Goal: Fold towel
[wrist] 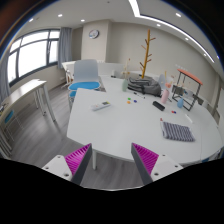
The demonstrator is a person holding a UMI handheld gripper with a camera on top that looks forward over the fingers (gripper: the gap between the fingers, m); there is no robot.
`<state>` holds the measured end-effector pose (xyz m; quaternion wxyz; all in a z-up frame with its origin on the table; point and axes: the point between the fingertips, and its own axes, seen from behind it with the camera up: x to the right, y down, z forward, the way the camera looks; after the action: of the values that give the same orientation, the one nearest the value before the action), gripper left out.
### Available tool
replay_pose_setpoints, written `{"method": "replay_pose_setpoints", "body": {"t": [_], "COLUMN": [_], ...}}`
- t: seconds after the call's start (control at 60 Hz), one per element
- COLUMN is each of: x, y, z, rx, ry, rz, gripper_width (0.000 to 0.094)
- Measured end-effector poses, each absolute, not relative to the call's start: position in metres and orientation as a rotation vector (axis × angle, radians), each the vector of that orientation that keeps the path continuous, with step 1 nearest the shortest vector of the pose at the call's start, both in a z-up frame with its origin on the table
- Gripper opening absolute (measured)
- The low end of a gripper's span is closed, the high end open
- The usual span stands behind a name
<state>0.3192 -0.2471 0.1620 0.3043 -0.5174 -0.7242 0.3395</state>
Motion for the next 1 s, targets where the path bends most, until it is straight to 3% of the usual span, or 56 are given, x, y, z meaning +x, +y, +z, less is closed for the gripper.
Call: {"method": "replay_pose_setpoints", "body": {"t": [0.183, 0.517, 0.767, 1.0], "x": [0.305, 0.279, 0.221, 0.135], "y": [-0.165, -0.038, -0.002, 0.020], "z": [0.135, 0.125, 0.110, 0.069], "rx": [-1.431, -1.528, -1.532, -1.531], "ry": [-1.831, -1.684, -1.647, -1.662], "rz": [0.798, 0.679, 0.701, 0.725], "gripper_width": [0.0848, 0.0848, 0.0849, 0.0848]}}
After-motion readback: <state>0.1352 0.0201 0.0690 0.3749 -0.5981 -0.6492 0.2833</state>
